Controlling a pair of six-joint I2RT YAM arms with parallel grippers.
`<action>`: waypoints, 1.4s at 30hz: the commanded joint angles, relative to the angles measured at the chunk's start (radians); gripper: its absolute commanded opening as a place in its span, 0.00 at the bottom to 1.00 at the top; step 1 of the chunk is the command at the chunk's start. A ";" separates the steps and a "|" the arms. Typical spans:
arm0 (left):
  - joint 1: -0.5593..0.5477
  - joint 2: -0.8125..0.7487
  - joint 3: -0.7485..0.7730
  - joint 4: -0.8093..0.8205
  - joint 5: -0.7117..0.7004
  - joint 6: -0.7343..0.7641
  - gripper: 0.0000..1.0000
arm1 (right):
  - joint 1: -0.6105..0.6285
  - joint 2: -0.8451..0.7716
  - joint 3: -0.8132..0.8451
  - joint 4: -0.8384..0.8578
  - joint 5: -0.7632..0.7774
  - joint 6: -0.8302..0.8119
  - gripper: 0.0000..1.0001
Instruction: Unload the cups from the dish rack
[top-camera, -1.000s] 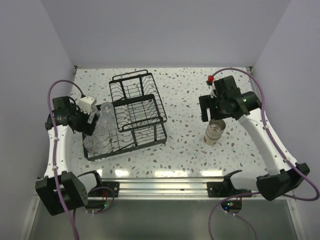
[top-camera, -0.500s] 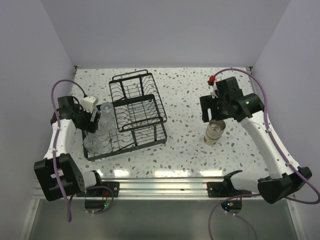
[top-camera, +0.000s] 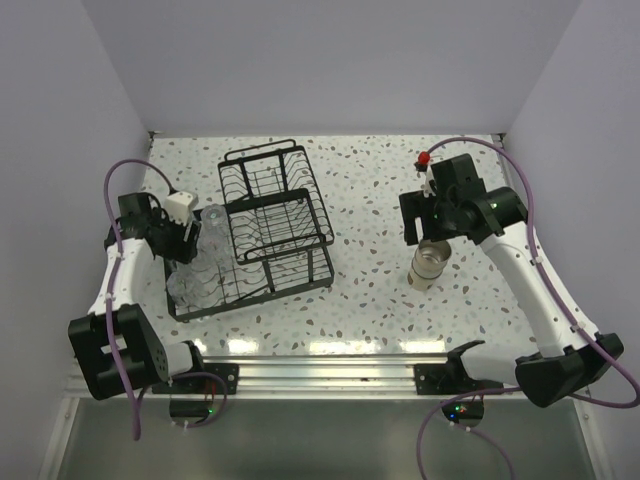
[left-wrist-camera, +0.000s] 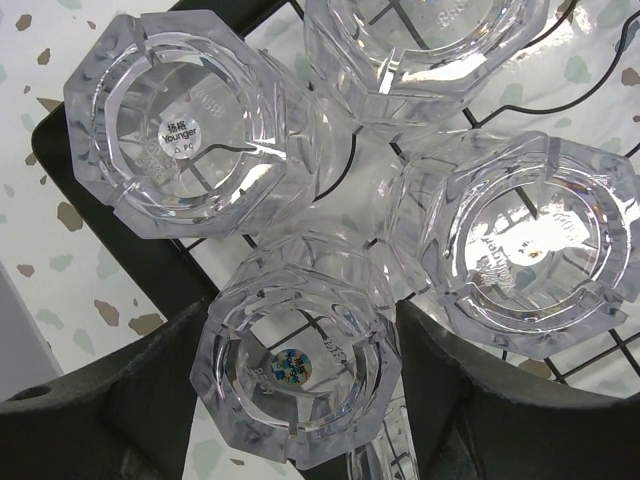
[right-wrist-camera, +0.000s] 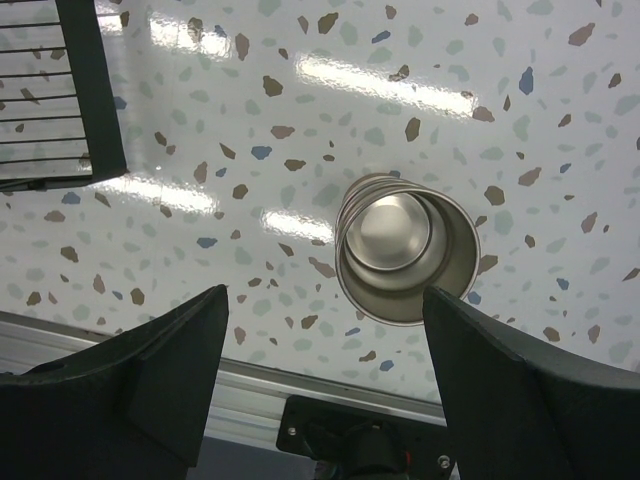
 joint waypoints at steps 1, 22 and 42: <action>-0.006 -0.015 0.007 -0.031 0.008 0.012 0.47 | -0.003 -0.018 0.006 0.016 -0.010 -0.022 0.82; -0.004 -0.248 0.422 -0.248 0.133 -0.102 0.00 | -0.002 -0.023 0.188 0.132 -0.154 0.050 0.82; -0.022 -0.225 0.651 0.376 0.914 -0.879 0.00 | 0.414 0.238 0.127 1.484 -0.603 0.672 0.68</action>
